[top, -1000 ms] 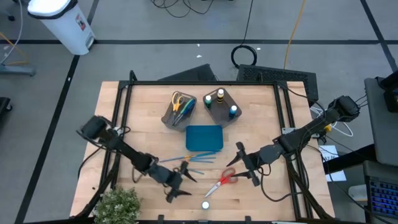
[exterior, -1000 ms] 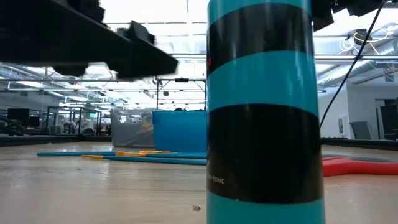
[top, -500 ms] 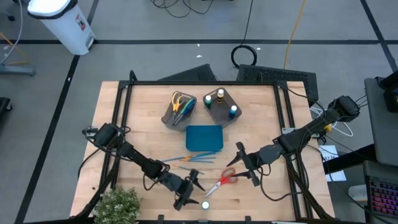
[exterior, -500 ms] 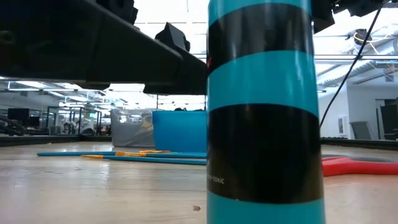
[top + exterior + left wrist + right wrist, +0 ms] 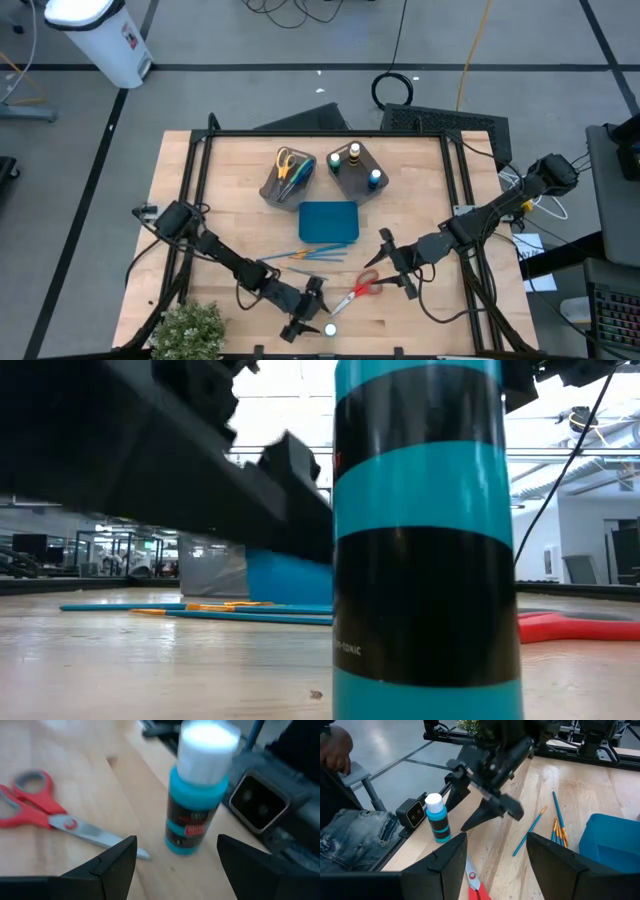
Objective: Pick & Place Paint Supplies
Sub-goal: Put the light blue paint bottle into the right black bin
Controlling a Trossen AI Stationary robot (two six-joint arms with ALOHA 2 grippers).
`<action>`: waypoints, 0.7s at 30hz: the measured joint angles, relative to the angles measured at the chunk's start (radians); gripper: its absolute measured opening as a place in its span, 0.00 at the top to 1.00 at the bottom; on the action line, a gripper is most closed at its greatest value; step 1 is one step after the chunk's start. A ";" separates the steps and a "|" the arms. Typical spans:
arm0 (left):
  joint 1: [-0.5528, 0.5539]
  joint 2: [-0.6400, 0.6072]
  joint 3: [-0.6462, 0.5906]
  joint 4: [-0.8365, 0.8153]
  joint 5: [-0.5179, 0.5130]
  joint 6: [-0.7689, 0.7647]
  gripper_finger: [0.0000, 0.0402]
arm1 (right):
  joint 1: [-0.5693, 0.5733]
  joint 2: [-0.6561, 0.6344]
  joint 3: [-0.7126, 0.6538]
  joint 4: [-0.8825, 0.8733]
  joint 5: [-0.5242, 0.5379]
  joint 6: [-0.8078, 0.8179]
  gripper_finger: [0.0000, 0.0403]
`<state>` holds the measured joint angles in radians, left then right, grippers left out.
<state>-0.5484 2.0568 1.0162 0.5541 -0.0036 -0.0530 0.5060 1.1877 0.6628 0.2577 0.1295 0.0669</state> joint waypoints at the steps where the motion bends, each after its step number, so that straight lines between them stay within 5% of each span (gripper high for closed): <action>1: 0.002 0.017 0.021 -0.019 0.006 0.001 0.29 | 0.000 0.000 0.000 0.000 0.000 0.000 0.51; 5: 0.007 0.034 0.096 -0.116 0.016 0.022 0.29 | 0.000 0.000 0.000 0.007 0.000 0.000 0.51; 21: 0.020 0.048 0.111 -0.078 0.103 0.133 0.29 | 0.000 0.000 0.000 0.006 0.000 0.000 0.51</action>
<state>-0.5285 2.1052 1.1272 0.4763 0.0994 0.0803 0.5060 1.1877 0.6628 0.2638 0.1295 0.0668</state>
